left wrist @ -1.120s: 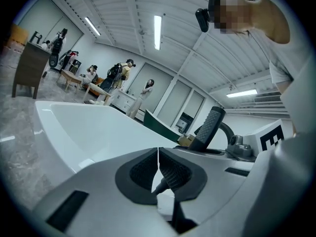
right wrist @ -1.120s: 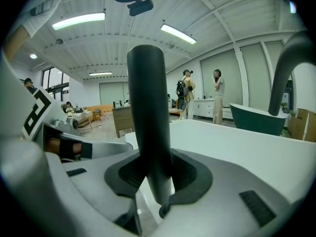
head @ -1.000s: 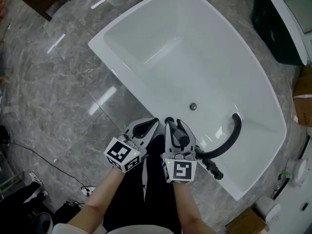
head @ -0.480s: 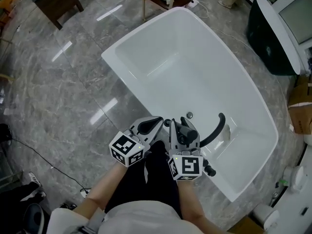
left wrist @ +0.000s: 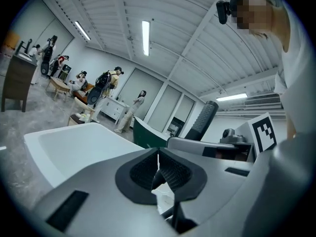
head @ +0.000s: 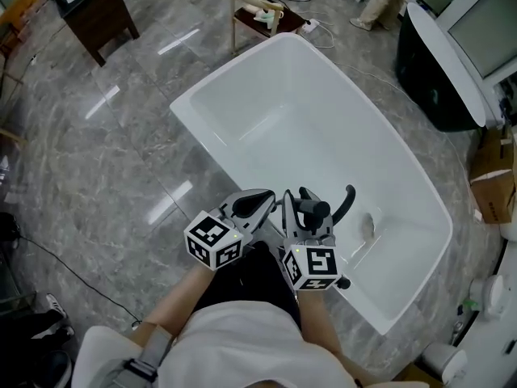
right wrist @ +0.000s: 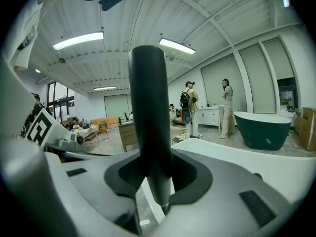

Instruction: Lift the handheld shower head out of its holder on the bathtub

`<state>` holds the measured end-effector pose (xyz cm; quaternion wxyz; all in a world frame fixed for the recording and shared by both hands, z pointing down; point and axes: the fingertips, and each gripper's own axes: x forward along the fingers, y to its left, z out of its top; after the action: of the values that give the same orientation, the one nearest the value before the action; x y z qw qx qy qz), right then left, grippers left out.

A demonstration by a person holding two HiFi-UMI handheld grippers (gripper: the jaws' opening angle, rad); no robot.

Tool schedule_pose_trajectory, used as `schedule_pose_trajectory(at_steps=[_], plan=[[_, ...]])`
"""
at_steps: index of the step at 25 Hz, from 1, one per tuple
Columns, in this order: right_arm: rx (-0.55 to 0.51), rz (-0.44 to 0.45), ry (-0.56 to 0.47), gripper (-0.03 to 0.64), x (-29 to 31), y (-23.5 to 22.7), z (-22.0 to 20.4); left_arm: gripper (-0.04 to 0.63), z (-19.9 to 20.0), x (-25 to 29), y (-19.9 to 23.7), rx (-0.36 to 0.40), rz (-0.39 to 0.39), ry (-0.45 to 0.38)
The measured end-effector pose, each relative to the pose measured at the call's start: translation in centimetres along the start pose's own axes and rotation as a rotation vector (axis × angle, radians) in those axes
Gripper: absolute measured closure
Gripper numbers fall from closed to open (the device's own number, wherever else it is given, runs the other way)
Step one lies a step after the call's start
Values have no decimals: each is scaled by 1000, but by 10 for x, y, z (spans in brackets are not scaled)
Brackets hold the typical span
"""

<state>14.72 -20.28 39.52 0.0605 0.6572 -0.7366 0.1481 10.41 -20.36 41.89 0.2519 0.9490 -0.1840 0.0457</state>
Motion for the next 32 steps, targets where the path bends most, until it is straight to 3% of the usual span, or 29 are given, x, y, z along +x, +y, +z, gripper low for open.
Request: schedule_pose_trajectory(at_steps=[7, 14, 23, 32], plan=[[-13, 48, -24, 489, -11, 6, 38, 582, 22, -6, -15, 41, 3, -5], [-65, 161, -39, 489, 7, 39, 55, 583, 46, -33, 10, 53, 116, -83], [-132, 397, -31, 491, 34, 125, 64, 582, 58, -108, 52, 19, 337, -180], [-167, 667, 7, 495, 51, 231, 53, 581, 55, -220, 94, -24, 624, -285]])
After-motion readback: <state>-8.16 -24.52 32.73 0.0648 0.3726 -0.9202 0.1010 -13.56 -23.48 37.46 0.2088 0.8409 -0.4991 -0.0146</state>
